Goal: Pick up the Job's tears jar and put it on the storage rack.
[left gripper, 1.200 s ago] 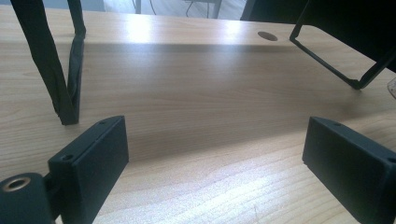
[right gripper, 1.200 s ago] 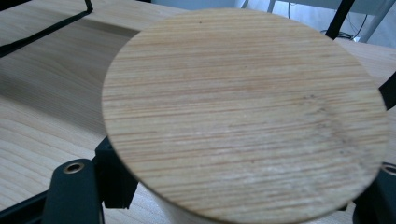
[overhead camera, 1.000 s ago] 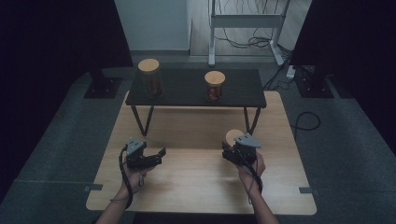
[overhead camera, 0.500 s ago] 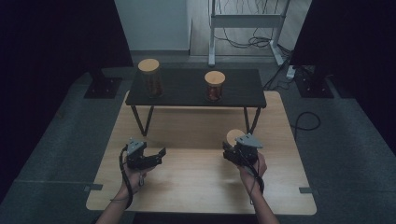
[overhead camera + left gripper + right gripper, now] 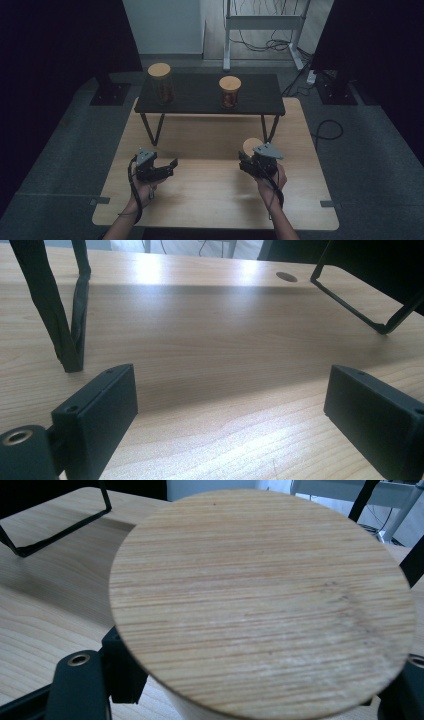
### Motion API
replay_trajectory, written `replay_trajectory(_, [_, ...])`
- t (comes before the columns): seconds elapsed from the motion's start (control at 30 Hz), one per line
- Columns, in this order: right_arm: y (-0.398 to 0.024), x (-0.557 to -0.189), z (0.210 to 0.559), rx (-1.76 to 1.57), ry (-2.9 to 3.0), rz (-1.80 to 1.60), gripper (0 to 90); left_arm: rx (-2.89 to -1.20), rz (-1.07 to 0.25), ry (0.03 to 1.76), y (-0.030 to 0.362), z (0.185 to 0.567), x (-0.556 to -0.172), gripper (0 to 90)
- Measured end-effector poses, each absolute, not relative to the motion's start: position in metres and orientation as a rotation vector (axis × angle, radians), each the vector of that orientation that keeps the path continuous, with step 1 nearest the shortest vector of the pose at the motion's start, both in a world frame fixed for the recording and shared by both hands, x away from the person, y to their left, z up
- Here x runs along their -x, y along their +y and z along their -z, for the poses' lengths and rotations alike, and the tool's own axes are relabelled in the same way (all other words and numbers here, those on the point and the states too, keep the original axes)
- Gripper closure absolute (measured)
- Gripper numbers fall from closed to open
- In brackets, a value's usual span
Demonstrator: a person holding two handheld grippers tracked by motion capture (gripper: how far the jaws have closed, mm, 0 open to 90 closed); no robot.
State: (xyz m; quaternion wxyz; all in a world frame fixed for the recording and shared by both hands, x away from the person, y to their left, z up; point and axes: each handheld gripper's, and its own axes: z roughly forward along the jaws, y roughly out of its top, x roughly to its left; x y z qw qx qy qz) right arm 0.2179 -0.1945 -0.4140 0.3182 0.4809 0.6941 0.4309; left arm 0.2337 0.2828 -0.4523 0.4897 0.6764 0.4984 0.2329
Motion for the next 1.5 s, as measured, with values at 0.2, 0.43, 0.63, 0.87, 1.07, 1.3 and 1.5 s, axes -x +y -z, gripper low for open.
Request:
replay_trajectory(0.2, [-0.195, -0.214, 0.410, -1.257, 1.824, -1.145, 25.2, -1.640, -0.568, 1.209, 0.283, 0.452, -0.233, 6.6])
replay_trajectory(0.43, [-0.195, -0.212, 0.407, -1.250, 1.831, -1.152, 25.3, -1.640, -0.568, 1.210, 0.283, 0.452, -0.233, 6.6])
replay_trajectory(0.63, [-0.197, -0.210, 0.405, -1.248, 1.829, -1.161, 25.3, -1.638, -0.569, 1.209, 0.283, 0.451, -0.233, 6.6])
replay_trajectory(0.87, [-0.198, -0.209, 0.403, -1.249, 1.825, -1.171, 25.3, -1.640, -0.569, 1.209, 0.283, 0.451, -0.233, 6.6])
replay_trajectory(1.07, [-0.199, -0.207, 0.401, -1.243, 1.823, -1.180, 25.2, -1.640, -0.570, 1.209, 0.283, 0.451, -0.233, 6.6])
replay_trajectory(1.3, [-0.200, -0.204, 0.397, -1.235, 1.820, -1.191, 25.3, -1.642, -0.569, 1.210, 0.283, 0.452, -0.233, 6.6])
replay_trajectory(1.5, [-0.201, -0.201, 0.395, -1.225, 1.816, -1.201, 25.2, -1.643, -0.570, 1.208, 0.283, 0.452, -0.233, 6.6])
